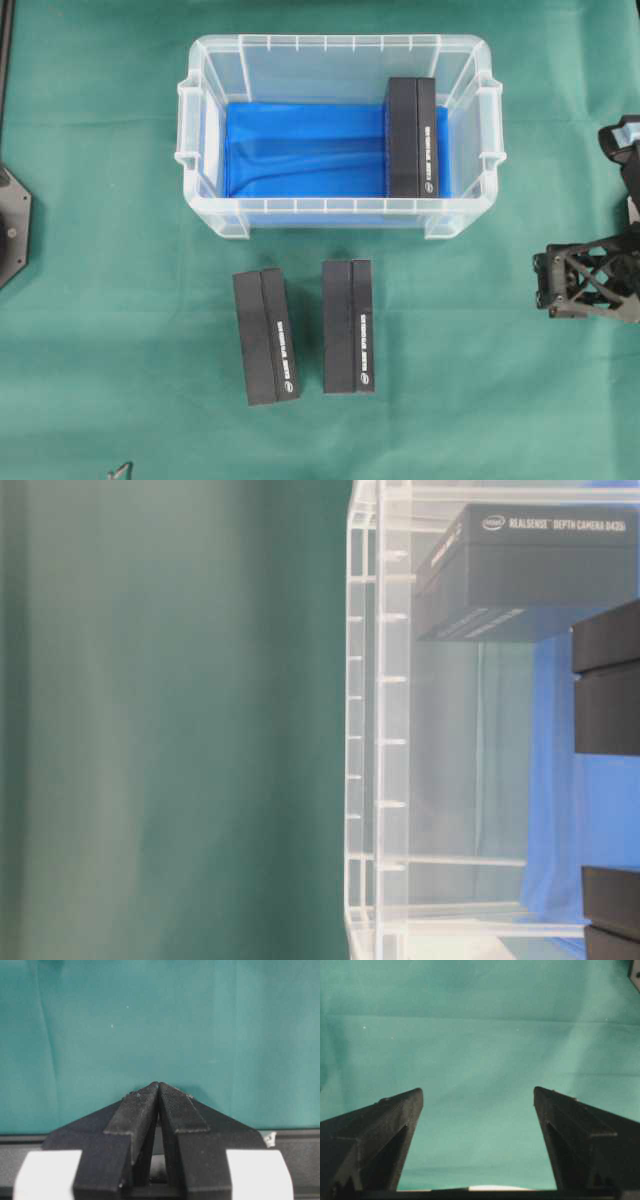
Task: Take the box out of the case with the right arm.
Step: 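Swing the right gripper back over the right black box in the case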
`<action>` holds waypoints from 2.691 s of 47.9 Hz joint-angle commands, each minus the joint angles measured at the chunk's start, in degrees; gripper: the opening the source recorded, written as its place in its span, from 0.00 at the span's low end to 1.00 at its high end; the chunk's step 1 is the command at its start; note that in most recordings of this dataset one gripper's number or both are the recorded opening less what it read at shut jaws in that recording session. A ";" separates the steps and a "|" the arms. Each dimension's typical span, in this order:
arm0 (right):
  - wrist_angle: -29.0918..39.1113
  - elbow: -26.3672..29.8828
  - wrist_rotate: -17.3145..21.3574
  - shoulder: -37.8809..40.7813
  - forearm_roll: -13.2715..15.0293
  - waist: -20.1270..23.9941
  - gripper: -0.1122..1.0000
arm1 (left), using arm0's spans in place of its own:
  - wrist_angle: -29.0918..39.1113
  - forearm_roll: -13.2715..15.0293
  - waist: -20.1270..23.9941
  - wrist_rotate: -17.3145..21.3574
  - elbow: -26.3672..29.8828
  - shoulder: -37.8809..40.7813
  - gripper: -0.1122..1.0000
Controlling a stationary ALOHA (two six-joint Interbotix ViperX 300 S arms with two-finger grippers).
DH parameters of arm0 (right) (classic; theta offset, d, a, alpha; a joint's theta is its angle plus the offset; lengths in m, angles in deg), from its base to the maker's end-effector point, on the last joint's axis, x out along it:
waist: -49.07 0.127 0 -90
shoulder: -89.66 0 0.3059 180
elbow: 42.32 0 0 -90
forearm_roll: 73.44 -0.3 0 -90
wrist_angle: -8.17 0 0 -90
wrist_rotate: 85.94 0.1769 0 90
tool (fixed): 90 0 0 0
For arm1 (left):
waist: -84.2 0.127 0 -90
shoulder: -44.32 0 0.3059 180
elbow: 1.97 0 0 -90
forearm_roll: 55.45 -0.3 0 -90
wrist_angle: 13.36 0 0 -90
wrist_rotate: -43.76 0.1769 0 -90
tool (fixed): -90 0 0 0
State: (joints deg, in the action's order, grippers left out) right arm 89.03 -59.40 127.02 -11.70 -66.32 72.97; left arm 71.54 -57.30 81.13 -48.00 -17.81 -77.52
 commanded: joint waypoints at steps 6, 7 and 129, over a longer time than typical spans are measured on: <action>-0.44 1.05 -0.26 0.18 0.35 -0.18 0.91 | -0.18 -0.09 0.09 0.09 1.23 0.35 0.12; -0.44 1.05 -0.44 0.18 0.44 -0.44 0.91 | -0.18 -0.09 0.18 0.09 1.23 0.35 0.12; -9.58 15.12 -44.74 13.80 -0.18 -37.53 0.91 | -0.62 -0.18 0.18 0.09 1.41 0.97 0.12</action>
State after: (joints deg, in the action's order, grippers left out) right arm 79.89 -48.06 82.37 0.96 -66.40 34.74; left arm 71.19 -57.30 81.13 -47.83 -17.81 -76.64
